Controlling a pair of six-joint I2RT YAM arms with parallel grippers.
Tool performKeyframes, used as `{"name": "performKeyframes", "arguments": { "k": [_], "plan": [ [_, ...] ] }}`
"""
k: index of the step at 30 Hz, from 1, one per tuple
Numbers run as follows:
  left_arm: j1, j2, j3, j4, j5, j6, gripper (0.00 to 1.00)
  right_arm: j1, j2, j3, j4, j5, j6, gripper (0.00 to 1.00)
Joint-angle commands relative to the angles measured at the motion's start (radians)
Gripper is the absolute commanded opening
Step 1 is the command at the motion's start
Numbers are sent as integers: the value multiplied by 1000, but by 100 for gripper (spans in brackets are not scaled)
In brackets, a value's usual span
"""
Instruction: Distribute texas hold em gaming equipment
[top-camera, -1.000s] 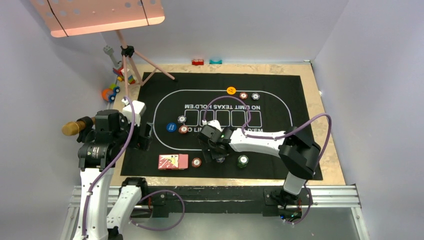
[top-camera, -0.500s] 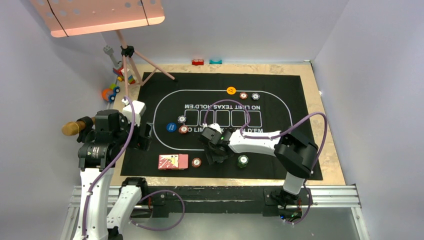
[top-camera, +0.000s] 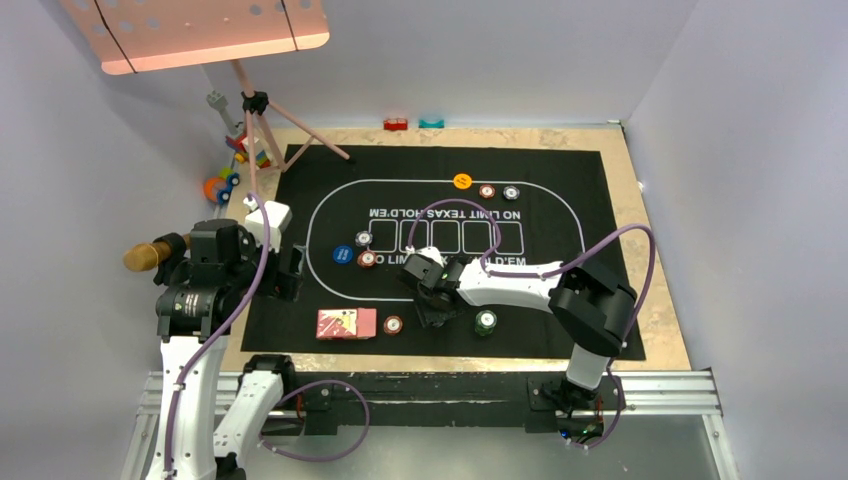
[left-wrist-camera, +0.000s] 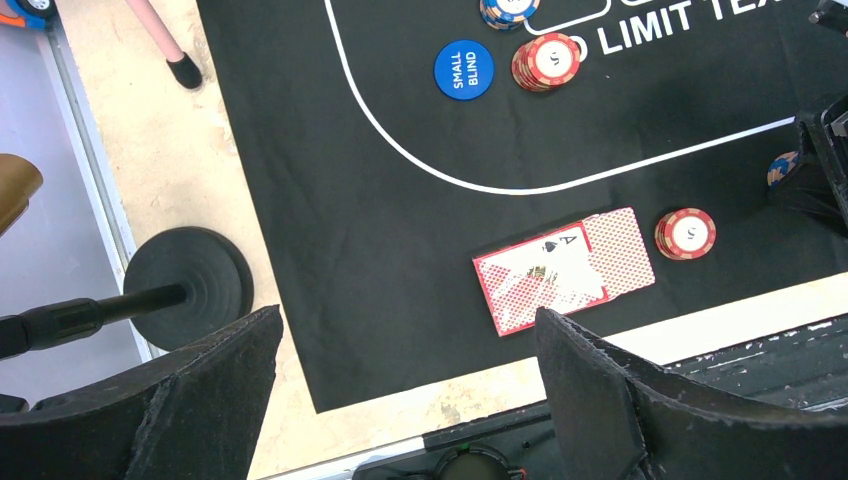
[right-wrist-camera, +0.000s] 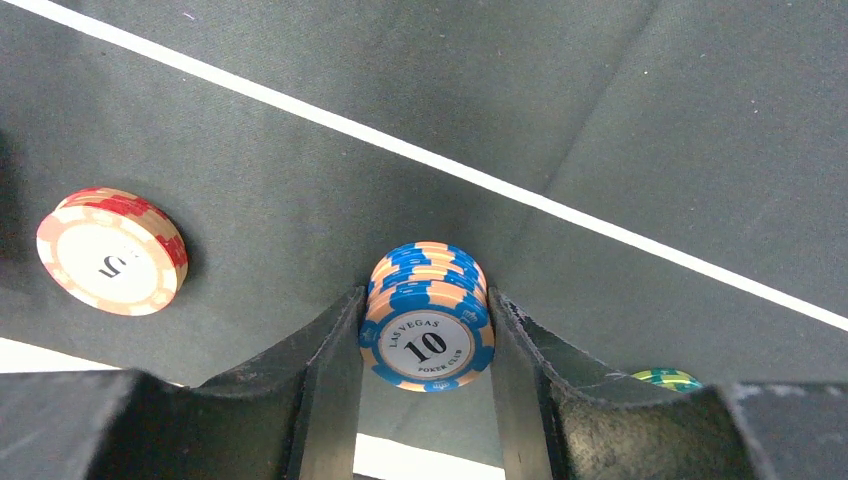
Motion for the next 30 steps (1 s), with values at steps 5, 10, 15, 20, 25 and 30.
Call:
{"name": "performKeyframes", "arguments": {
  "k": [5,10,15,20,25,30],
  "plan": [
    [4,0,7,11,-1,-3,100,-41,-91,13,-49,35,-7,12],
    [4,0,6,12,-2,-3,100,-116,-175,22,-76,36,-29,8],
    [3,1,8,9,-2,2,100,-243,-277,-9,-97,61,-68,7],
    [3,-3,8,9,-2,3,100,-413,-351,-75,-105,100,-87,7],
    [3,-4,8,9,6,4,100,-616,-423,-154,-70,83,-74,6],
    [3,-6,8,7,8,7,100,-800,-433,-196,-47,75,-46,0]
  ]
}}
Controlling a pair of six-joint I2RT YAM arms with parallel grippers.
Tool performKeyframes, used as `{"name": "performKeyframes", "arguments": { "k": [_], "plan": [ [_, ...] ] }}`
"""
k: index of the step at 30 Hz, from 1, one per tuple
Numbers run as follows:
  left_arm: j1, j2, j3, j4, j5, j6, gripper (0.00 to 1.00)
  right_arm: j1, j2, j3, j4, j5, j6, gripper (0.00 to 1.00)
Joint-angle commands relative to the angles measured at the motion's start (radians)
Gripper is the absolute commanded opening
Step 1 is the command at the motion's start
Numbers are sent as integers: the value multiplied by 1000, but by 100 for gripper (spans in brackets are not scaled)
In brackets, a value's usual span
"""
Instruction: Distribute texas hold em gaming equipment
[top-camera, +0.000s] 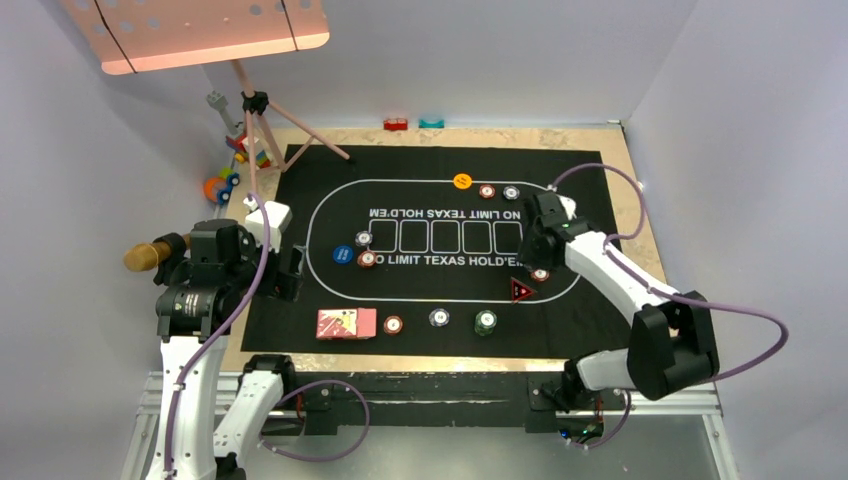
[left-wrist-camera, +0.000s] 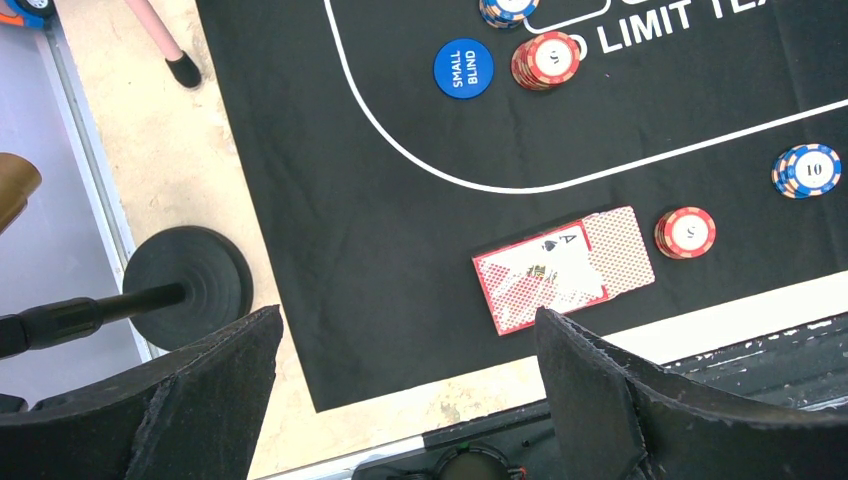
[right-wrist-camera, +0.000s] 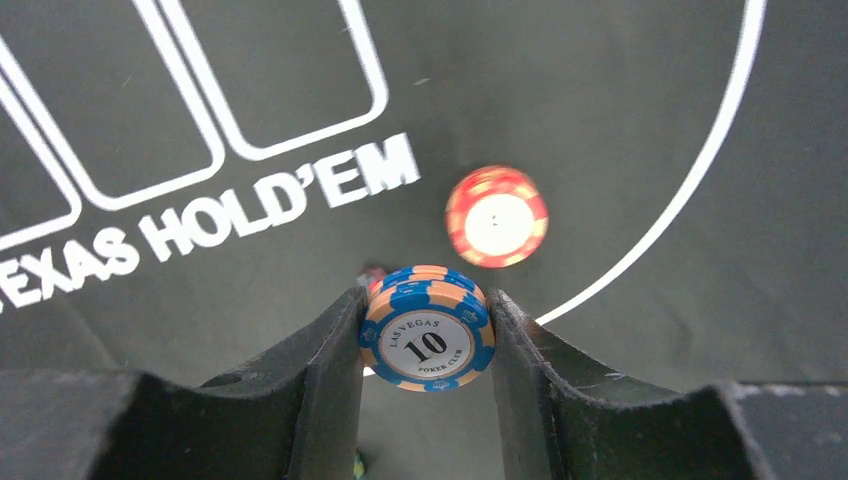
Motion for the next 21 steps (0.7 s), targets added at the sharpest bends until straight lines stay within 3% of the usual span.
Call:
{"name": "performKeyframes", "arguments": {
  "k": [1,7,14,17,21],
  "plan": [
    [2,-6,8,9,8,7,100,-128,-30,-29,37,10,26,0],
    [3,-7,10,6,9,13,100,-263,-34,-86,53,5,60,0],
    [4,-6,10,5,16,15,100,-338,-11,-124,86,1,74,0],
    [3,-8,10,5,18,15,100,-347,13,-121,85,3,91,5],
    [3,-6,10,5,22,17,100,-348,38,-128,111,-18,102,20]
  ]
}}
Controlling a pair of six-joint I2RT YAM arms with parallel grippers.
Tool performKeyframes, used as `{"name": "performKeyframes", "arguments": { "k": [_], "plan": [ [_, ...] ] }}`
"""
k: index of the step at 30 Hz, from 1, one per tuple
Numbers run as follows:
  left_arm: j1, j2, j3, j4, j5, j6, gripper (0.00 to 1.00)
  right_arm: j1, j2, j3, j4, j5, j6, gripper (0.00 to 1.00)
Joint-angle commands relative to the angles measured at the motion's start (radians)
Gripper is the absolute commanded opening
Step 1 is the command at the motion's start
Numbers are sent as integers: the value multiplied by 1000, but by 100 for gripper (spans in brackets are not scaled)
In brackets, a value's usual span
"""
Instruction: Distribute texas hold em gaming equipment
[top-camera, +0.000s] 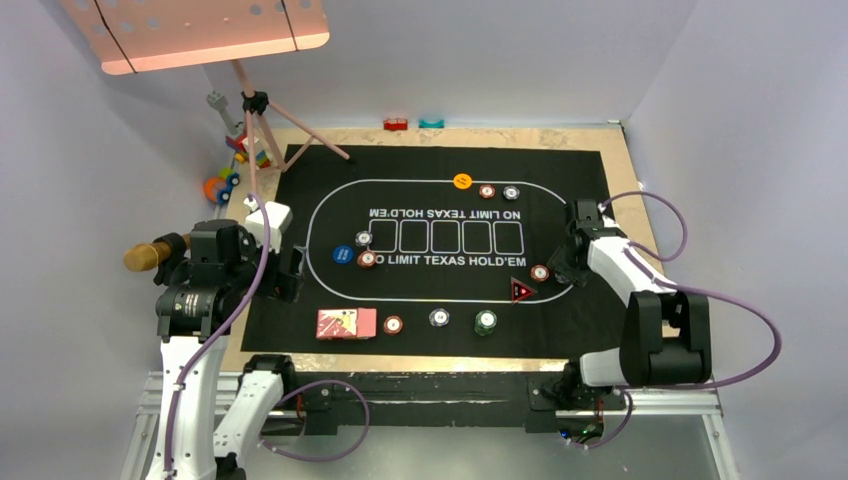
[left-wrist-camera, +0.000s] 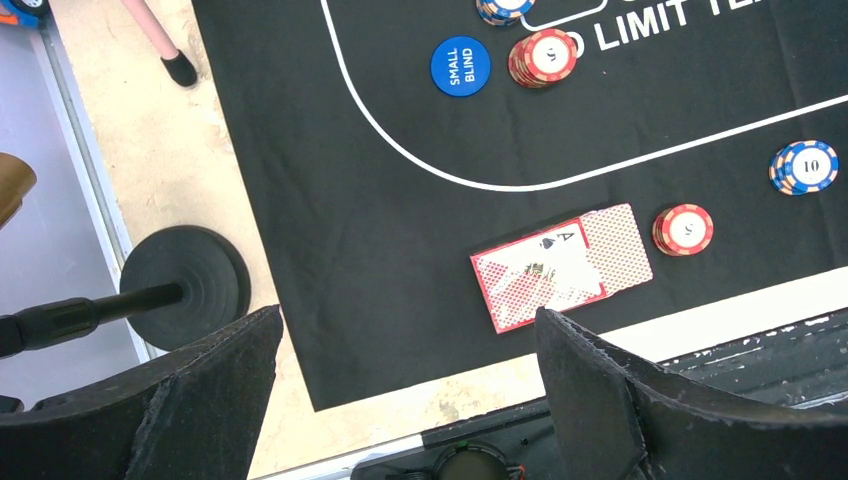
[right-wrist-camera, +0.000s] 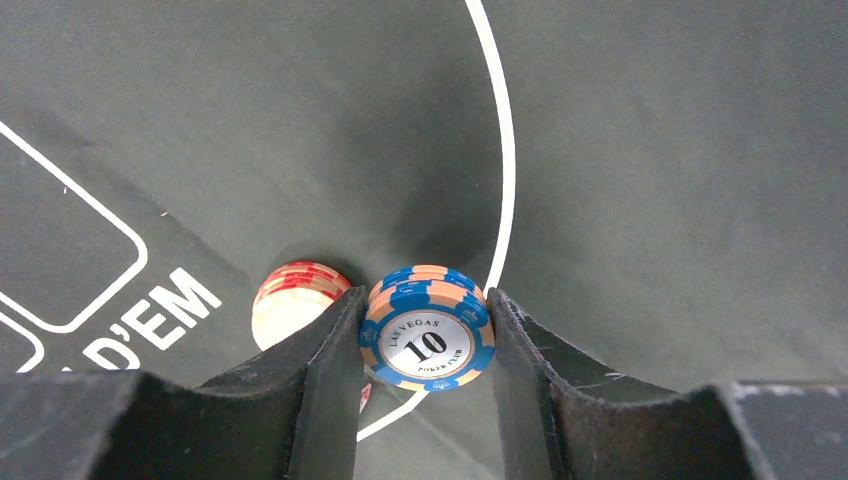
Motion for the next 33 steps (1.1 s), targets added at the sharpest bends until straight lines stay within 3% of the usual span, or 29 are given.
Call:
{"name": "performKeyframes", "arguments": {
  "k": [1,8,12,16,23,33],
  "plan": [
    [2,-6,9,10,20,16,100,-4,32,-2,48,-11,36,22],
    [2,-9,10,10,21,16,100,-5,56,-24,59,-4,52,33],
    [3,-12,10,8,22,18,100,-5,52,-19,43,7,60,50],
    [3,-15,10,8,22,19,100,-5,51,-12,27,15,63,59],
    [2,-17,10,8,24,19,100,-5,3,6,2,18,68,62],
    [3,-16,10,9,24,19,100,52,-203,87,-78,-20,27,63]
  ]
}}
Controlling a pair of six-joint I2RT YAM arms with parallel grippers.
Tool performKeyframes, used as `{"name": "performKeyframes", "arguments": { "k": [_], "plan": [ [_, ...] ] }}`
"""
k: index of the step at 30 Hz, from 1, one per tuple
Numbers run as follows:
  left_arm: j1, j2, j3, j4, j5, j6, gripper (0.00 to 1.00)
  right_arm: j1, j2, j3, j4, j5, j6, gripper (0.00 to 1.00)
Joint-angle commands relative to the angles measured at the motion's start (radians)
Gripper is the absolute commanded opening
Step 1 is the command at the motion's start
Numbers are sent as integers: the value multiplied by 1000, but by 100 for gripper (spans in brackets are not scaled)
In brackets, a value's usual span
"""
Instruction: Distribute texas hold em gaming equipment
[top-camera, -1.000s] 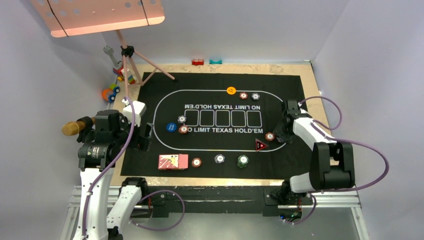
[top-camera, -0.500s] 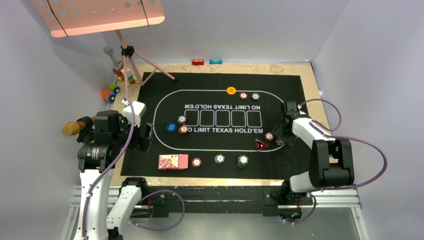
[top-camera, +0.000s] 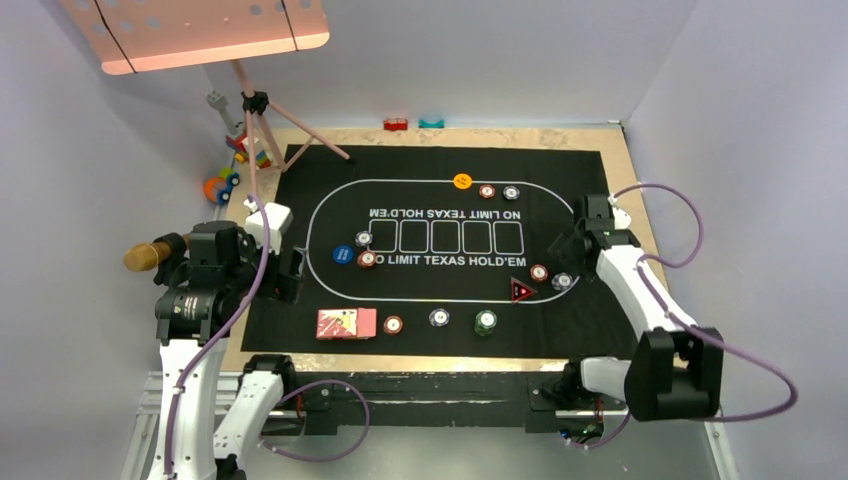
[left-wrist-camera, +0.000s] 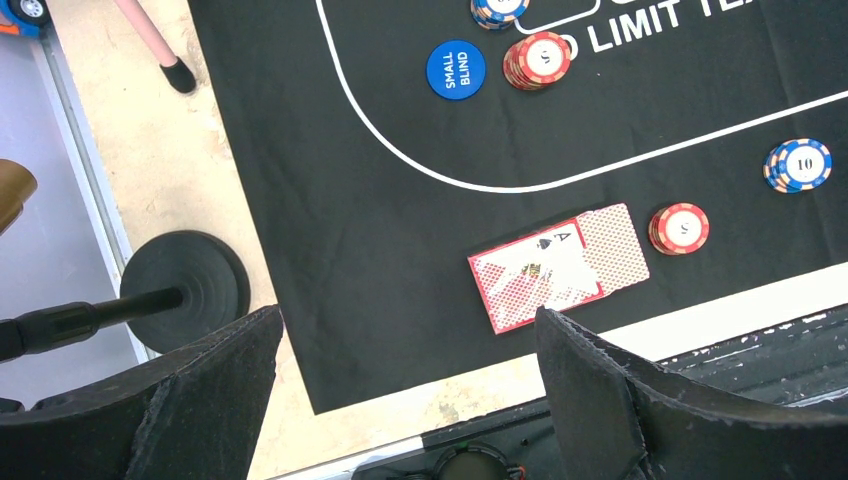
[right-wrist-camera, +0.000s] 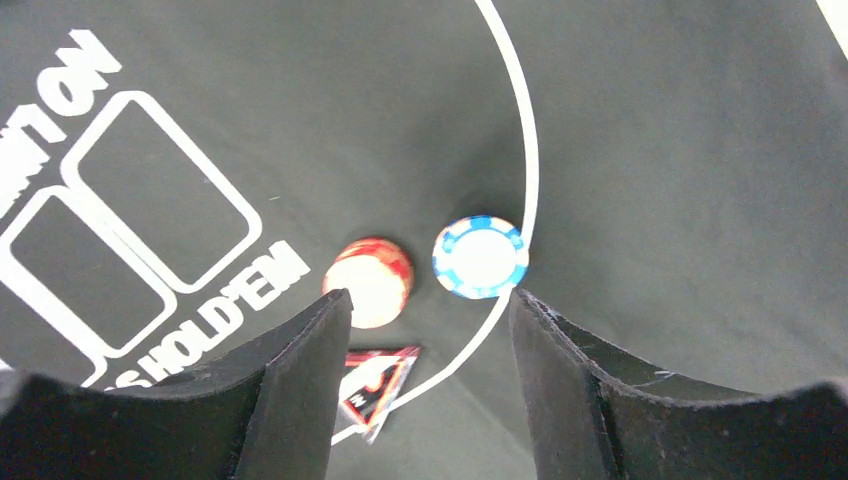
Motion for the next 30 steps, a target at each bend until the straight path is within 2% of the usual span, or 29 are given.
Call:
{"name": "performKeyframes", "arguments": {
  "k": [1,4,7,13,23,30],
  "plan": [
    [3,-3,10,10,12,11,100,90,-95,74,-51,-1,-13,64],
    [2,0,10,10,12,9,100,314,-98,120,-87,51,3,66],
    [2,1,9,11,9,6,100,481,-64,155,-117,61,26,68],
    [2,-1,9,12,-1,2,100,692,-29,135,-95,17,4,78],
    [3,4,9,13,-6,0,100,894,33,91,-121,49,29,79],
    [3,4,8,14,-6,-1,100,913,14,45,-136,69,49,77]
  ]
}}
